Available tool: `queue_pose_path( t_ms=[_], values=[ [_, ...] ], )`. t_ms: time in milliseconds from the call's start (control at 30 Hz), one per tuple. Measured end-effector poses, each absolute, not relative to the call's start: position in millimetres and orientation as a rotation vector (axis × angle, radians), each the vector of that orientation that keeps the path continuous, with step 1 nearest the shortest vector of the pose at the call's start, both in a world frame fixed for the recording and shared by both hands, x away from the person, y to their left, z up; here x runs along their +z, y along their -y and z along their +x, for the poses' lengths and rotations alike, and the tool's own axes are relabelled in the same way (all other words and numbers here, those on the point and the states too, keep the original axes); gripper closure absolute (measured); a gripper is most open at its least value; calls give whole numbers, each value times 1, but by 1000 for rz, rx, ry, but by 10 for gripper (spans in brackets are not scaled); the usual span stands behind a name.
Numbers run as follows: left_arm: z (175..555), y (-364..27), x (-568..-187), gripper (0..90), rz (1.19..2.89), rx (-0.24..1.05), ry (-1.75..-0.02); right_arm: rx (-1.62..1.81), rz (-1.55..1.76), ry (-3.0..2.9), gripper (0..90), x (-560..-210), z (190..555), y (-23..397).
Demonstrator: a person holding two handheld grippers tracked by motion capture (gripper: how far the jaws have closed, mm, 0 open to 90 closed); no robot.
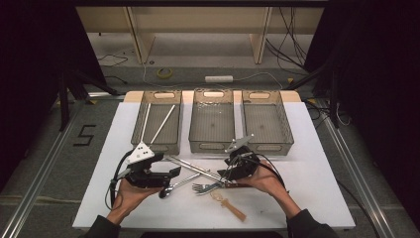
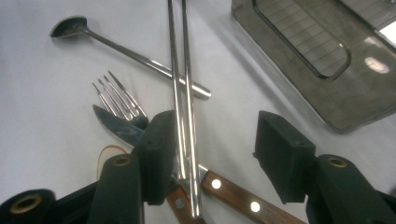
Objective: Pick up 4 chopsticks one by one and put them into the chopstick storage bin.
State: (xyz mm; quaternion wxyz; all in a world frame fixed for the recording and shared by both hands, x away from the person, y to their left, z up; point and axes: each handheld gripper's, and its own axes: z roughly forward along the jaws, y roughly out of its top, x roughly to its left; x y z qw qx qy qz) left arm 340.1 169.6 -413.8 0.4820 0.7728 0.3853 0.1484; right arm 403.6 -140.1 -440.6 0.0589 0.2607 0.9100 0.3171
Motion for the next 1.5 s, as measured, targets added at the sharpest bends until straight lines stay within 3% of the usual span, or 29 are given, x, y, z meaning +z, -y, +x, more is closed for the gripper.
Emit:
queue_pose_path(
  t_ms=[1500],
  values=[
    [337, -169, -417, 184, 1893, 363, -938, 775, 778, -2922, 820, -469, 415, 109]
  ],
)
